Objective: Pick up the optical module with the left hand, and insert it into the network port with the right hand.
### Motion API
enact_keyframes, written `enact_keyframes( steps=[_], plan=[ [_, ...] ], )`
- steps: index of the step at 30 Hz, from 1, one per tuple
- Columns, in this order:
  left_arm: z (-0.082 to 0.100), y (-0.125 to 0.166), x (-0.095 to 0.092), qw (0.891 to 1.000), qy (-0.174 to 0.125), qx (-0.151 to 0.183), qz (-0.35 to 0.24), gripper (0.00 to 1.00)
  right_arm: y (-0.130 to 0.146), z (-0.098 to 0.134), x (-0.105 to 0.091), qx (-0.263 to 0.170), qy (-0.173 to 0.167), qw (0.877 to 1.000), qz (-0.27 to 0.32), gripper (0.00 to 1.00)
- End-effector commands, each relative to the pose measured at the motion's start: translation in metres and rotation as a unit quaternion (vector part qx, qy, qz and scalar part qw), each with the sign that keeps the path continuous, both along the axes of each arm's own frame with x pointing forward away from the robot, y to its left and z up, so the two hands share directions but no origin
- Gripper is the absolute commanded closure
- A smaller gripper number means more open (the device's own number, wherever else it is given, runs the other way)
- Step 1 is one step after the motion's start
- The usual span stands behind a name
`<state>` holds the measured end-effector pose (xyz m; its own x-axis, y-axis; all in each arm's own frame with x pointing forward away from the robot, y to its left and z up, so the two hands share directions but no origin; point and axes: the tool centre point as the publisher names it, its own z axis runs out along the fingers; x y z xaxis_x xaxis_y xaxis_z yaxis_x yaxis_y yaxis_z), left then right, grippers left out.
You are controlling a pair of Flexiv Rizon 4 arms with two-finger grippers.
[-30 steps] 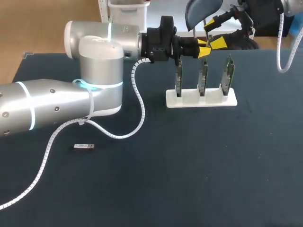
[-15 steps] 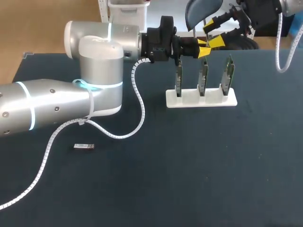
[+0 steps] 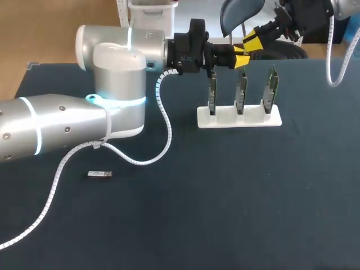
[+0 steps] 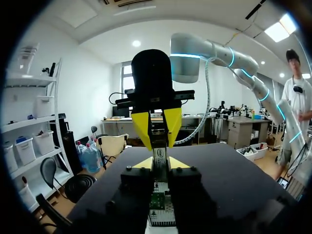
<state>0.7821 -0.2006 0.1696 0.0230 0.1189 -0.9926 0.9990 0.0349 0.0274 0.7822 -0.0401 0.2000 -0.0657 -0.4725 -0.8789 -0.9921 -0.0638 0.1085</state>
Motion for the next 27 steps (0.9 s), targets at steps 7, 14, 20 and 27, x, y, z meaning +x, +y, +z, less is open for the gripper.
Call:
enact_keyframes(
  steps=[7,14,20,27],
  plan=[
    [0.0008,-0.0007,-0.0040,1.000,-0.002,-0.001,0.001,0.00,0.0023,-0.0026,0.0033,0.002,-0.001,1.000,0.002,1.00],
    [0.0008,-0.0007,-0.0040,1.000,-0.002,-0.001,0.001,0.00,0.0019,-0.0027,0.0038,0.002,-0.002,1.000,0.000,1.00],
    [0.0028,0.0003,-0.0037,1.000,-0.006,-0.002,-0.001,0.00,0.0006,-0.0023,0.0052,0.003,-0.003,1.000,-0.001,1.00],
    [0.0036,0.0089,-0.0007,0.999,0.002,0.033,0.001,0.00,0.0004,-0.0017,0.0067,0.004,-0.004,1.000,0.000,1.00]
  ],
)
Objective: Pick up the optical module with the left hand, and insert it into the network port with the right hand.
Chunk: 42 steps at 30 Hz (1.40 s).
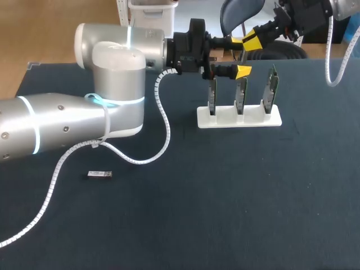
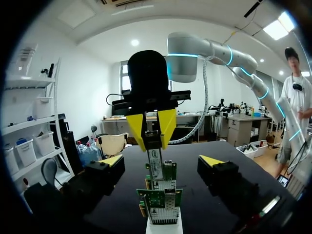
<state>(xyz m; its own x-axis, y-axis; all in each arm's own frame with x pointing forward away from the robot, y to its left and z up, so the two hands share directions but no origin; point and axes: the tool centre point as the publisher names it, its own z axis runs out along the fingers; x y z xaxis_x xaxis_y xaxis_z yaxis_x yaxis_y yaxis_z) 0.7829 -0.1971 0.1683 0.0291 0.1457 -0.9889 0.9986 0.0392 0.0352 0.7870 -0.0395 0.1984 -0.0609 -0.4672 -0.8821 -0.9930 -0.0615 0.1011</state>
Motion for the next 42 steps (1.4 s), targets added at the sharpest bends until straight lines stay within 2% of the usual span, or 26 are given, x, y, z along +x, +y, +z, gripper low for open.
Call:
enact_keyframes(
  steps=[1,9,11,20,24,28,36,42],
  plan=[
    [0.003,0.007,-0.001,1.000,0.008,0.029,-0.001,0.00,0.000,0.000,0.002,0.001,0.000,1.000,0.002,1.00],
    [-0.006,0.023,0.004,0.997,0.036,0.072,0.006,0.00,0.000,-0.001,0.002,-0.002,0.000,1.000,0.004,1.00],
    [-0.007,0.026,0.003,0.997,0.032,0.077,0.004,0.00,-0.001,-0.001,0.003,-0.002,0.000,1.000,0.004,1.00],
    [-0.008,0.027,-0.008,0.987,0.005,0.159,-0.022,0.00,0.000,-0.002,0.002,0.000,0.001,1.000,0.003,1.00],
    [-0.010,0.027,-0.007,0.982,0.022,0.189,-0.012,0.00,0.000,-0.003,0.002,0.001,0.001,1.000,0.003,1.00],
    [-0.012,0.027,-0.006,0.979,0.034,0.203,-0.005,0.00,0.000,-0.003,0.002,0.001,0.000,1.000,0.003,1.00],
    [-0.023,0.026,-0.011,0.977,0.055,0.208,-0.004,0.00,0.000,-0.002,0.002,0.003,-0.001,1.000,0.002,1.00],
    [-0.025,0.027,-0.012,0.974,0.057,0.217,-0.003,0.00,0.000,-0.002,0.003,0.003,-0.001,1.000,0.001,1.00]
  ],
)
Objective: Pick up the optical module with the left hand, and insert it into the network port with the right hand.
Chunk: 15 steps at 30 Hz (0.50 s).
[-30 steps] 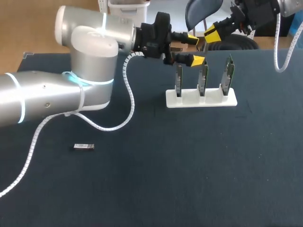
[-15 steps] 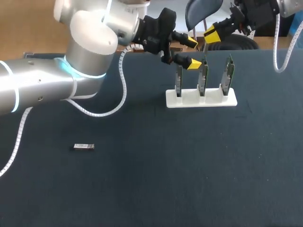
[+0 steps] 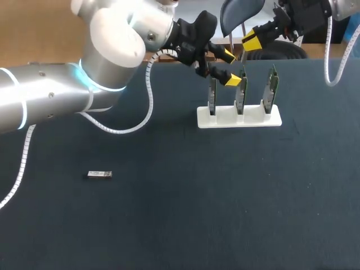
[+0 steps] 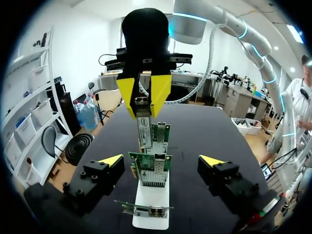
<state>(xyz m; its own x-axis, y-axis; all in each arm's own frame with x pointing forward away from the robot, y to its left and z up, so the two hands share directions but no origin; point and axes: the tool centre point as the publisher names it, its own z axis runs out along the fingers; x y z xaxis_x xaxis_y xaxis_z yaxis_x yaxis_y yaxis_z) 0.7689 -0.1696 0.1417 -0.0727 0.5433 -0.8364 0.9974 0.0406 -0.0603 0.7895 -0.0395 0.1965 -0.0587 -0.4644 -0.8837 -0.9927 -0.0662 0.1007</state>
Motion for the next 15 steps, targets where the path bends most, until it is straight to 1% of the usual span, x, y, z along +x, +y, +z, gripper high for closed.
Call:
enact_keyframes(
  steps=[1,15],
  plan=[
    [0.0019,-0.0005,0.0018,1.000,0.002,0.005,-0.001,0.00,-0.0005,-0.0007,0.0002,0.001,-0.001,1.000,-0.001,1.00],
    [-0.0029,0.0010,-0.0007,1.000,0.002,0.009,-0.002,0.00,-0.0011,-0.0007,-0.0004,0.001,-0.002,1.000,0.000,1.00]
  ],
)
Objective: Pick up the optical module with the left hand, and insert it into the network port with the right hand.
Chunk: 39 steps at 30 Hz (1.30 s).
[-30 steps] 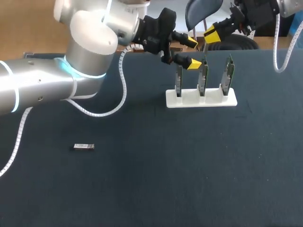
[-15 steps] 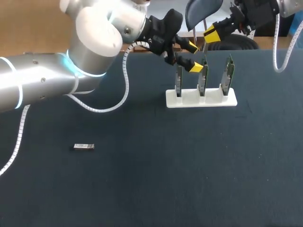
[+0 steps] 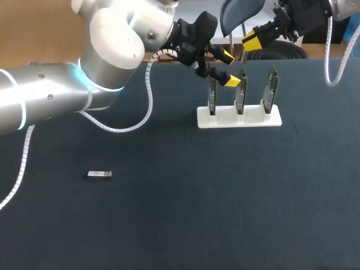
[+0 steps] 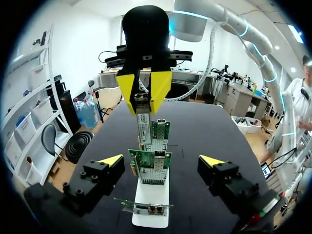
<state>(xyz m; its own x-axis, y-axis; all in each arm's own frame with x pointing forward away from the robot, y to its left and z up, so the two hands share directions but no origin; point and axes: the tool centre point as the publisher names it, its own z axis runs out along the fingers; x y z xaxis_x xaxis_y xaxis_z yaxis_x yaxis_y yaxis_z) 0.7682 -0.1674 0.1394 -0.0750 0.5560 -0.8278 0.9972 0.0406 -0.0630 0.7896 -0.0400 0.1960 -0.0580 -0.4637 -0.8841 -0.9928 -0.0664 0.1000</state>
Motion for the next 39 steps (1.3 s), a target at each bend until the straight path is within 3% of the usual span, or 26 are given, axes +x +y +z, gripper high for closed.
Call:
enact_keyframes(
  steps=[1,22,39],
  plan=[
    [-0.001,-0.002,0.000,1.000,0.001,0.002,-0.002,0.00,-0.001,0.000,0.000,0.001,-0.001,1.000,0.000,1.00],
    [-0.003,-0.003,-0.002,1.000,-0.008,0.009,-0.010,0.00,-0.002,0.001,-0.002,-0.002,-0.006,1.000,0.006,1.00],
    [-0.003,-0.003,-0.002,1.000,-0.008,0.009,-0.010,0.00,-0.001,-0.002,-0.023,-0.043,-0.026,0.999,0.010,1.00]
  ],
)
